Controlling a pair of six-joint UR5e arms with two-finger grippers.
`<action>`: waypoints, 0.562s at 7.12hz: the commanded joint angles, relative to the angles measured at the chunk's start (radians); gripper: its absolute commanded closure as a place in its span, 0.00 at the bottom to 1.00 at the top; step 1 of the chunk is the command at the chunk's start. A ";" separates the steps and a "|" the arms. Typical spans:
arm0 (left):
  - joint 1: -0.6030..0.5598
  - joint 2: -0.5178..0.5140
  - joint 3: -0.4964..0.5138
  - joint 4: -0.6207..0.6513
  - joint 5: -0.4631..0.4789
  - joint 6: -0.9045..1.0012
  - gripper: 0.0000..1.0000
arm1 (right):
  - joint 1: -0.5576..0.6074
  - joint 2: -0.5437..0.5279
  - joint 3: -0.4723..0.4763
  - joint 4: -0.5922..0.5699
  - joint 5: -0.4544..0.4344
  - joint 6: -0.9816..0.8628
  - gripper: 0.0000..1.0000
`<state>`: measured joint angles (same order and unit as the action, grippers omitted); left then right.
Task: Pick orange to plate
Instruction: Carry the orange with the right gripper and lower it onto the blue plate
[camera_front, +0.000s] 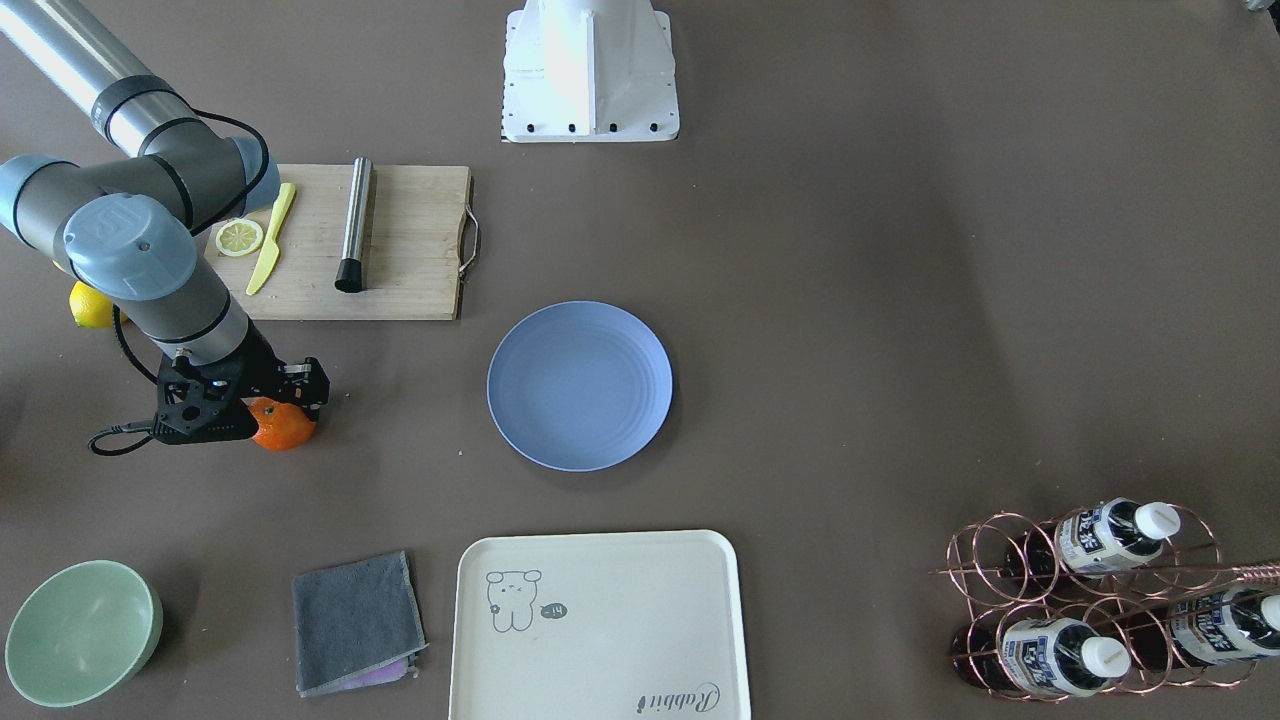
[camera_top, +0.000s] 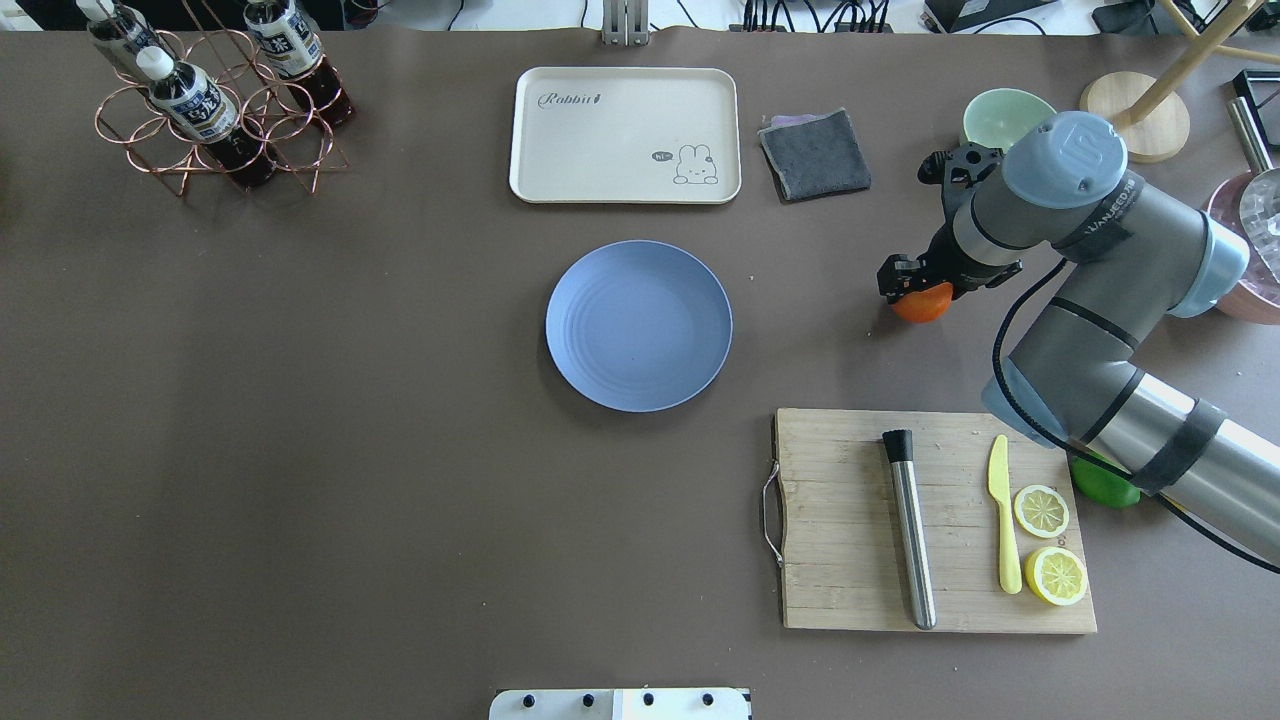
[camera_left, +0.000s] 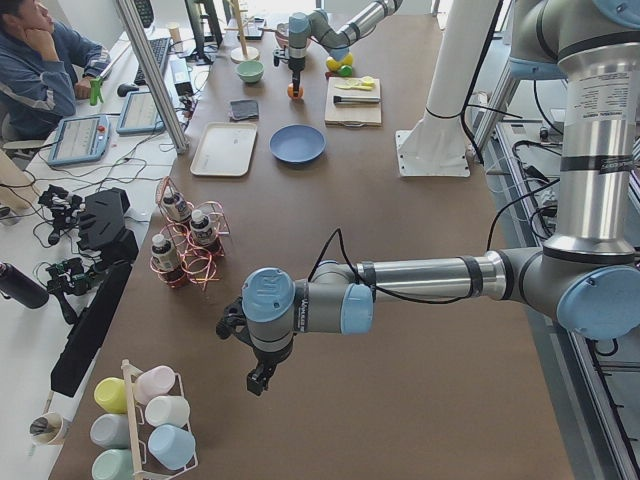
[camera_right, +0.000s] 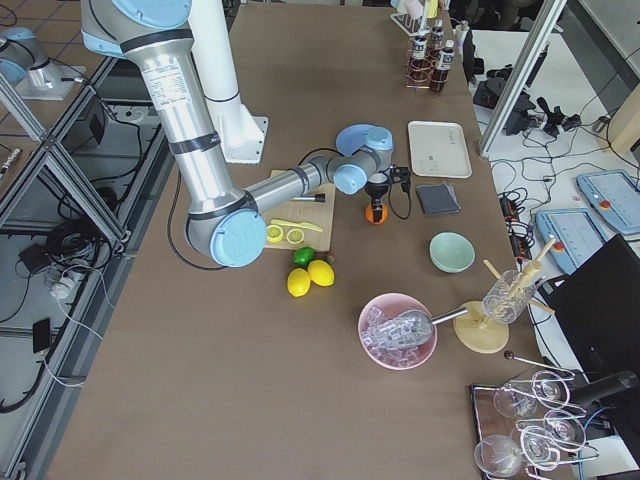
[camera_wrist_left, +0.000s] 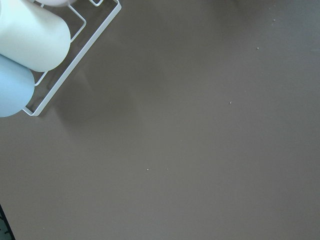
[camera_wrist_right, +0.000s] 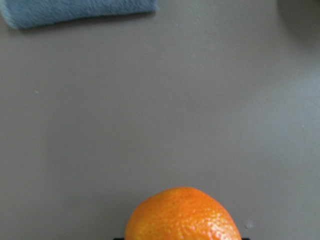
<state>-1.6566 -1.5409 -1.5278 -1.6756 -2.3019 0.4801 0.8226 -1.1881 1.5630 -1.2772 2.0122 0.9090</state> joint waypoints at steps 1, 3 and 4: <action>0.000 0.001 0.008 0.001 -0.046 0.000 0.02 | -0.016 0.193 0.022 -0.172 0.003 0.132 1.00; -0.002 0.056 -0.001 -0.024 -0.132 0.000 0.02 | -0.101 0.402 -0.039 -0.310 -0.045 0.291 1.00; -0.003 0.061 0.001 -0.024 -0.132 0.000 0.02 | -0.135 0.479 -0.132 -0.309 -0.090 0.341 1.00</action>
<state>-1.6583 -1.4931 -1.5252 -1.6947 -2.4192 0.4805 0.7322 -0.8118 1.5165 -1.5649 1.9694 1.1732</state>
